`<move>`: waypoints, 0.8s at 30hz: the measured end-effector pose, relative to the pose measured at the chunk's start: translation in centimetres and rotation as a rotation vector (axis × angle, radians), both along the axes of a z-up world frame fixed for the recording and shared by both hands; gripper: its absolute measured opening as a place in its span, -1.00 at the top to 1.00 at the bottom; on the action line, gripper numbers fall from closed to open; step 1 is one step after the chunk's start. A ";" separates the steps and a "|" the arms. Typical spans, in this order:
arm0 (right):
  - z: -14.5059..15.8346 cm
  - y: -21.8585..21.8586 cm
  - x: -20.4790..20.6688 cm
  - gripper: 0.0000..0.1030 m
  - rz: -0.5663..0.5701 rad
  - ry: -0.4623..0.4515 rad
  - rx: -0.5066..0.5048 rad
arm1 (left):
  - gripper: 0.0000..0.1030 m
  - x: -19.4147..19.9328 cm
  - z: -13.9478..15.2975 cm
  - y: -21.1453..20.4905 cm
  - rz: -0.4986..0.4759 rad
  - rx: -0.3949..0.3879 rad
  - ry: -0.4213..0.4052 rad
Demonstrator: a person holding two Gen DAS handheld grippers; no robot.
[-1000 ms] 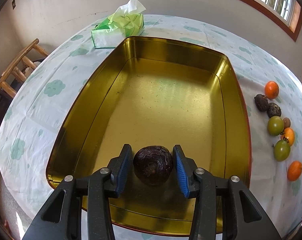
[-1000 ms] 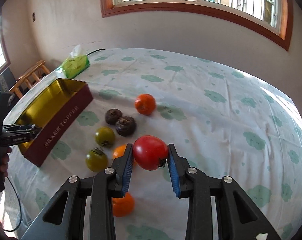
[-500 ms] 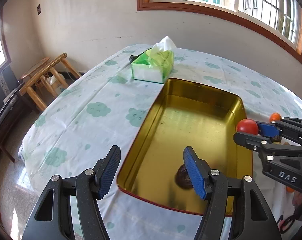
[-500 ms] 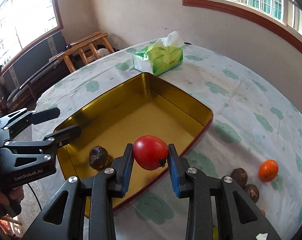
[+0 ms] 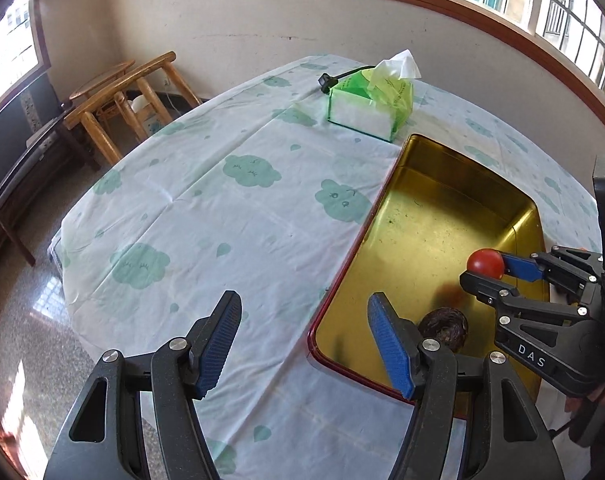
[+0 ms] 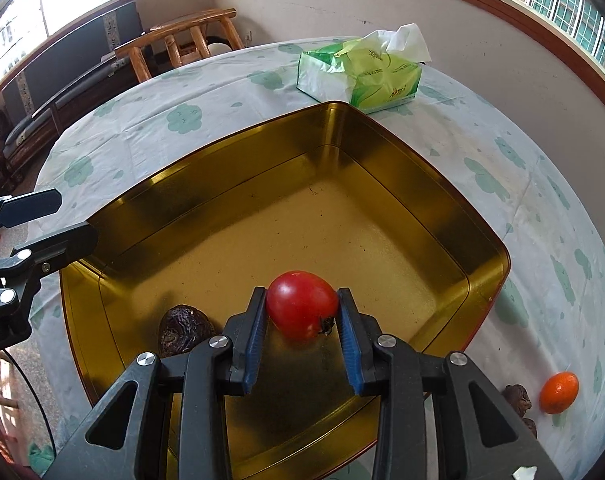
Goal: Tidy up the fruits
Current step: 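Lower red tomato into tin tray and open right gripper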
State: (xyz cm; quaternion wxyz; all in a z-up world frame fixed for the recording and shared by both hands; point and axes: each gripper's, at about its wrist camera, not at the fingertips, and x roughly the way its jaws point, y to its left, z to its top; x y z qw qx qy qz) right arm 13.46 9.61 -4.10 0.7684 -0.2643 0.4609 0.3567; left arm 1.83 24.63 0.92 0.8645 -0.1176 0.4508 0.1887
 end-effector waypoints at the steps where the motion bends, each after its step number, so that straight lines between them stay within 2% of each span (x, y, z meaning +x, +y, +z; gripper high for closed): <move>1: -0.1 0.1 0.0 0.37 0.002 -0.001 -0.003 | -0.29 -0.1 0.1 -0.2 -0.007 0.008 -0.003; 5: -0.1 -0.3 -0.1 0.34 0.000 -0.001 0.014 | -0.29 -0.2 0.6 -1.1 -0.035 0.014 -0.019; 8: 1.3 -1.2 -0.5 0.03 -0.014 -0.018 0.050 | -0.29 -0.1 1.1 -2.1 -0.062 0.020 -0.021; 10: 3.1 -2.6 -1.1 0.02 -0.024 -0.030 0.084 | -0.29 0.0 1.7 -2.9 -0.083 0.017 -0.022; 14: 7.6 -8.8 -2.6 -0.02 -0.070 -0.083 0.146 | -0.29 -0.1 2.7 -4.8 -0.130 0.019 -0.043; 17: 9.4 -14.7 -3.4 -0.11 -0.168 -0.131 0.126 | -0.29 0.0 2.6 -6.5 -0.169 -0.003 -0.049; 20: 9.5 -19.9 -4.4 -0.11 -0.269 -0.135 0.079 | -0.29 0.1 2.2 -8.5 -0.211 -0.021 -0.048; 24: 7.4 -24.4 -6.2 -0.11 -0.357 -0.100 0.023 | -0.29 0.2 1.6 -11.7 -0.288 -0.023 -0.036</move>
